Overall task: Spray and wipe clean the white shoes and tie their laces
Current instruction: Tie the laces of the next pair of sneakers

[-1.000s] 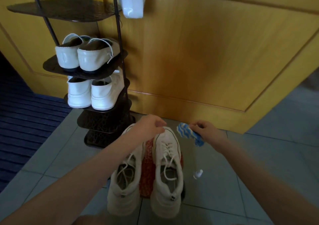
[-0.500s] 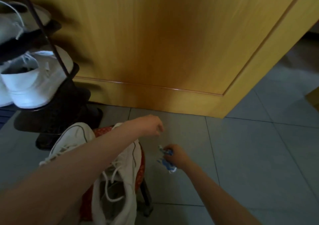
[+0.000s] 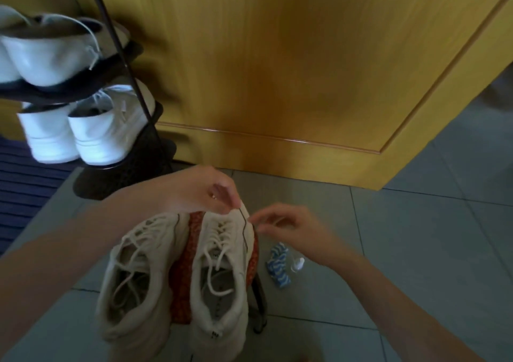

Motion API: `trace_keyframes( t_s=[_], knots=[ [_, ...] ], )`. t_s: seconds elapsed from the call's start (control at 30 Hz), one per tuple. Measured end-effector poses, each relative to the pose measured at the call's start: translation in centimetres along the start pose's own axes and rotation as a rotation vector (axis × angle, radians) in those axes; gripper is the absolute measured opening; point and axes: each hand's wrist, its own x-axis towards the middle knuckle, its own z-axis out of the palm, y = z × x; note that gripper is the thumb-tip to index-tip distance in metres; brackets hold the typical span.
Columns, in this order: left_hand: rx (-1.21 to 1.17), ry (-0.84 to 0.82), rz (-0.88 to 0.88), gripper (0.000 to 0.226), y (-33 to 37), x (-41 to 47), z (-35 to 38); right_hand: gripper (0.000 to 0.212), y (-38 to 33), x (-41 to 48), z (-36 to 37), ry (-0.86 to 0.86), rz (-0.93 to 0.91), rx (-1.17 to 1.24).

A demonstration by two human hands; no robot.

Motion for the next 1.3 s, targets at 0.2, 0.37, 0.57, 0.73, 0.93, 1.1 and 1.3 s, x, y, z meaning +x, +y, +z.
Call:
trace_keyframes(
  t_s=[0.2,0.37,0.57,0.73,0.93,1.1,1.3],
  knots=[
    [0.058,-0.054,-0.033,0.023,-1.2,-5.4,1.3,0.022,-2.0,0.3,3.2,-0.172,-0.117,-0.167],
    [0.326,0.047,0.119,0.023,-2.2,-5.7,2.9,0.016,-2.2,0.6,4.6,-0.132,-0.198,-0.385],
    [0.321,0.112,0.205,0.014,-3.3,-6.0,4.0,0.009,-2.4,1.0,4.3,-0.073,-0.128,-0.166],
    [0.024,0.197,0.196,0.012,-3.5,-6.2,4.0,0.007,-2.5,0.1,2.3,0.015,0.014,0.193],
    [-0.493,0.286,0.006,0.010,-2.7,-5.6,3.7,0.008,-3.6,0.7,1.8,0.152,0.125,0.581],
    [-0.812,0.374,-0.261,0.027,-2.1,-4.3,4.6,0.028,-4.1,1.2,2.1,0.273,0.262,0.622],
    [-1.198,0.435,-0.384,0.025,-1.8,-3.5,4.3,0.032,-3.8,1.7,1.8,0.312,0.328,0.816]
  ],
)
